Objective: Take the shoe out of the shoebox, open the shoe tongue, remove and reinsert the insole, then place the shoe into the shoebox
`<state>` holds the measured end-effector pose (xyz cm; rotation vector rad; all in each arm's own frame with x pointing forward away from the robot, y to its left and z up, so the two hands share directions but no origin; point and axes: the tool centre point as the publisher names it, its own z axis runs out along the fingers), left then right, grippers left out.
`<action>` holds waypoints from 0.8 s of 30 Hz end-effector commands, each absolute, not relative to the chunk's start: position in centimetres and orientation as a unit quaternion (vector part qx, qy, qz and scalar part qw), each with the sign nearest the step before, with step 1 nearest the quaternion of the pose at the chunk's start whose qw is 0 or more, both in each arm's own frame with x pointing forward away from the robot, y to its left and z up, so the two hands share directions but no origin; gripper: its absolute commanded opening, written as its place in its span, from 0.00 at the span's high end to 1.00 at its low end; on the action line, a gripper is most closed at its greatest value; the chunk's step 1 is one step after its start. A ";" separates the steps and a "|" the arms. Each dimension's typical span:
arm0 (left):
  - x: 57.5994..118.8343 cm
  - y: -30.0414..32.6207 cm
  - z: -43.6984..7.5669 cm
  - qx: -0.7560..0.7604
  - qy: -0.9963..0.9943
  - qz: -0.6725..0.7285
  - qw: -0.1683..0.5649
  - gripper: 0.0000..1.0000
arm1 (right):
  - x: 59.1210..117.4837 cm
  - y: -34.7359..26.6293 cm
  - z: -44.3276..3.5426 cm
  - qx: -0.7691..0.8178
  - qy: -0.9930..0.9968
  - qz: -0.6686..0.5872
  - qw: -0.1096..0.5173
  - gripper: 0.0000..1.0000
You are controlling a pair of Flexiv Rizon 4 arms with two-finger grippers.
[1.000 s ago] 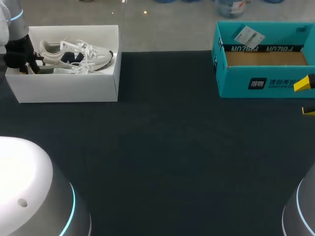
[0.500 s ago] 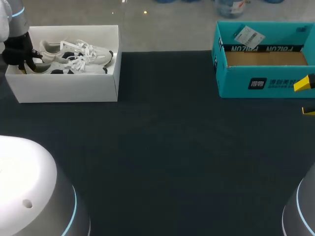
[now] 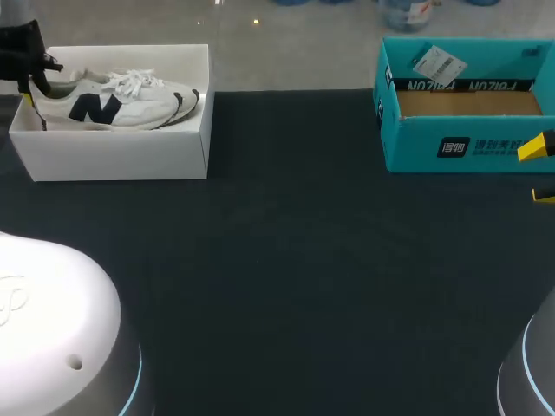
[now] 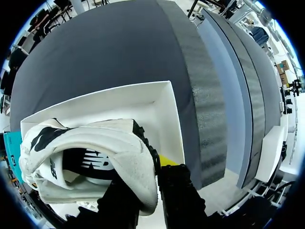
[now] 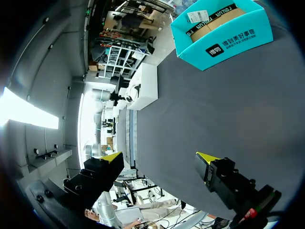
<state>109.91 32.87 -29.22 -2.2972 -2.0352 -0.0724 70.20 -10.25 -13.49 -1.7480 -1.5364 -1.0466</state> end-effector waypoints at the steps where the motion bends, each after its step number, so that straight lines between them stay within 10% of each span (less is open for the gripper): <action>1: 109.7 32.8 -26.1 -0.741 -0.670 -0.023 0.037 1.00 | 70.1 -10.2 -13.5 -0.657 -0.576 -0.392 0.289 0.00; 24: 111.0 32.6 -21.4 -0.740 -0.670 -0.045 0.030 1.00 | 70.1 -10.2 -13.5 -0.657 -0.576 -0.392 0.289 0.00</action>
